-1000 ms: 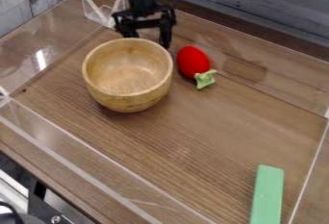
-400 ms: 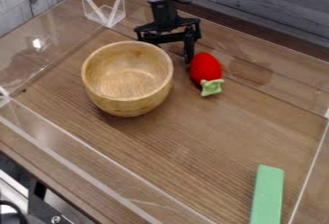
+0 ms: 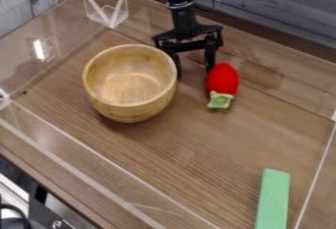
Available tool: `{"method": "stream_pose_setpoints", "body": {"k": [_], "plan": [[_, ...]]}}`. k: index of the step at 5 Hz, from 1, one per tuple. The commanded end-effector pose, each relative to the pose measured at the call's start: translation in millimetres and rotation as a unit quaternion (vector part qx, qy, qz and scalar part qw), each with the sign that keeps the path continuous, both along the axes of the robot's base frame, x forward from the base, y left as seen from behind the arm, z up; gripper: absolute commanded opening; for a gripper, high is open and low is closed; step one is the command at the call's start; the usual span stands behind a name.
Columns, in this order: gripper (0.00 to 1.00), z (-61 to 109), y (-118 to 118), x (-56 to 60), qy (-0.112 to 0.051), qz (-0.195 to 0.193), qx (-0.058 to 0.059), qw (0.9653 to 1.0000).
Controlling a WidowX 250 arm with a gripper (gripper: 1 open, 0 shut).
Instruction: Move the red object to the right side of the table
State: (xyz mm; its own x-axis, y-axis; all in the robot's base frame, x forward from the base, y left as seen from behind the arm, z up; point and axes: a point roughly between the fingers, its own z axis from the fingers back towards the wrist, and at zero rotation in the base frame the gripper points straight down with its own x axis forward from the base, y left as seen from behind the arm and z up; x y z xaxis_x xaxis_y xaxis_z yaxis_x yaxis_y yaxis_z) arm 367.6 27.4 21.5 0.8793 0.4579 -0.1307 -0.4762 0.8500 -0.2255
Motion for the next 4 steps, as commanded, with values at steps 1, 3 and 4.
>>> {"method": "stream_pose_setpoints", "body": {"k": [1, 3, 4], "plan": [[1.0, 17.2, -1.8, 4.8, -0.027, 0.004, 0.001, 0.9996], [1.0, 13.7, 2.2, 3.5, -0.028, -0.005, -0.001, 0.9996], [1.0, 12.3, 5.7, 3.9, -0.028, -0.014, -0.002, 0.9995]]}}
